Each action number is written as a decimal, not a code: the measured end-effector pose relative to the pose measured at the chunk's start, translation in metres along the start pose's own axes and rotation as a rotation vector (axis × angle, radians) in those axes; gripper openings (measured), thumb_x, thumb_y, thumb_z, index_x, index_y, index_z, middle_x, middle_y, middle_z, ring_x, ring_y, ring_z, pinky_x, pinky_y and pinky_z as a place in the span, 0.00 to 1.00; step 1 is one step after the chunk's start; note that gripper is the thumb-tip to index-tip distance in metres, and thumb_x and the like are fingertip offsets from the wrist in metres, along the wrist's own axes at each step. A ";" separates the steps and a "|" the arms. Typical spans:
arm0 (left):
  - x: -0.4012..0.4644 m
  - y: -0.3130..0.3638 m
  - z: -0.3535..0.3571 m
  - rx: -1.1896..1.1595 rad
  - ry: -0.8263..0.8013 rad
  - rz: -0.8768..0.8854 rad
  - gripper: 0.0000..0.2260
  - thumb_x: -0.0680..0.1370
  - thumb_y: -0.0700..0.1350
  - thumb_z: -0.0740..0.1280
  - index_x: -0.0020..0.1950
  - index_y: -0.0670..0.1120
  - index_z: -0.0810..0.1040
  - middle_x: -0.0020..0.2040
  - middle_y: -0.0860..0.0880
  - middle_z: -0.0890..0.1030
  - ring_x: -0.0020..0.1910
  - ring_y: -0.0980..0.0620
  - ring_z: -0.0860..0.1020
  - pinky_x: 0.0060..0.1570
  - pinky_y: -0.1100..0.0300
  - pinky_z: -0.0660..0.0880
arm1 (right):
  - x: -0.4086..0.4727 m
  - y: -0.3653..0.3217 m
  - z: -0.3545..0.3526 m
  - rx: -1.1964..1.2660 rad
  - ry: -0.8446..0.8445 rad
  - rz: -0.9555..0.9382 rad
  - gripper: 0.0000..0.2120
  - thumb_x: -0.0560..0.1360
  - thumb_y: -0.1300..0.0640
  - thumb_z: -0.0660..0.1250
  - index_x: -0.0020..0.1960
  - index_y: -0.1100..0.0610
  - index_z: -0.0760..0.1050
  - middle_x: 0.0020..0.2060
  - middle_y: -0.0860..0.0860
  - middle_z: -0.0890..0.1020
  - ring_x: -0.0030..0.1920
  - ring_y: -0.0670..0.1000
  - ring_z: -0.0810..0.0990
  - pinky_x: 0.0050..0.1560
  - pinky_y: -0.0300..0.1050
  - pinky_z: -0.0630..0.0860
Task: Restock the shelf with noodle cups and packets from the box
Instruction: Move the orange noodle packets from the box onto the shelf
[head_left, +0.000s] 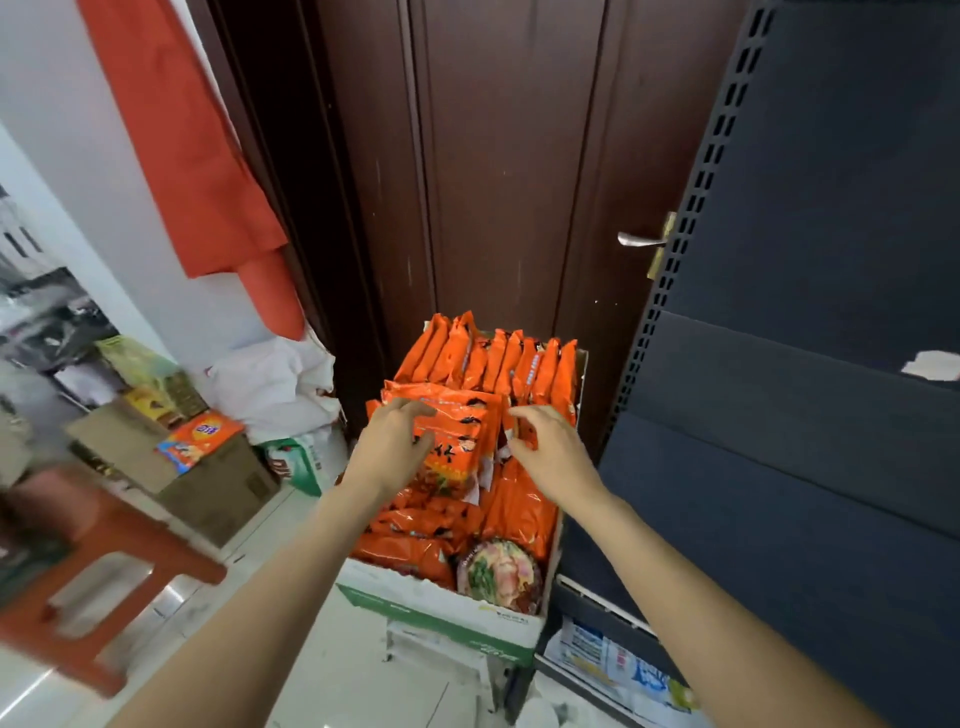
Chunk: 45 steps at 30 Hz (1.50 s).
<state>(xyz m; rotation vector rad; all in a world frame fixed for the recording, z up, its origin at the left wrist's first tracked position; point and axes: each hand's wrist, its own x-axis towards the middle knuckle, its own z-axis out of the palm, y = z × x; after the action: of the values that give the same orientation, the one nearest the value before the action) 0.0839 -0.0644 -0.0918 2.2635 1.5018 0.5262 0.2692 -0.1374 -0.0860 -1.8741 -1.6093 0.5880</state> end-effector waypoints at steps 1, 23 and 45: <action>0.006 -0.005 0.001 0.014 -0.020 -0.005 0.15 0.76 0.41 0.66 0.62 0.43 0.76 0.62 0.44 0.75 0.63 0.43 0.72 0.61 0.52 0.68 | 0.007 0.001 0.004 0.000 -0.018 0.006 0.19 0.78 0.59 0.62 0.68 0.55 0.69 0.66 0.52 0.70 0.65 0.49 0.70 0.59 0.34 0.62; 0.060 -0.059 0.006 0.212 -0.101 0.326 0.18 0.75 0.47 0.68 0.65 0.51 0.74 0.69 0.49 0.67 0.68 0.46 0.65 0.64 0.52 0.64 | 0.046 -0.010 0.070 -0.038 0.210 0.200 0.12 0.72 0.59 0.71 0.55 0.57 0.76 0.67 0.51 0.65 0.69 0.50 0.65 0.68 0.39 0.59; 0.055 -0.062 -0.019 -0.029 0.001 0.586 0.05 0.77 0.45 0.67 0.49 0.46 0.81 0.47 0.49 0.82 0.48 0.46 0.78 0.48 0.52 0.73 | 0.020 -0.044 0.050 0.079 0.436 0.181 0.01 0.75 0.59 0.68 0.46 0.55 0.77 0.43 0.46 0.81 0.44 0.43 0.78 0.47 0.33 0.73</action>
<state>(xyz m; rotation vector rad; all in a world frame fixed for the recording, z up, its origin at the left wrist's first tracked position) 0.0455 0.0113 -0.1006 2.6668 0.7991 0.6974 0.2071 -0.1057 -0.0910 -1.9369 -1.1292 0.2820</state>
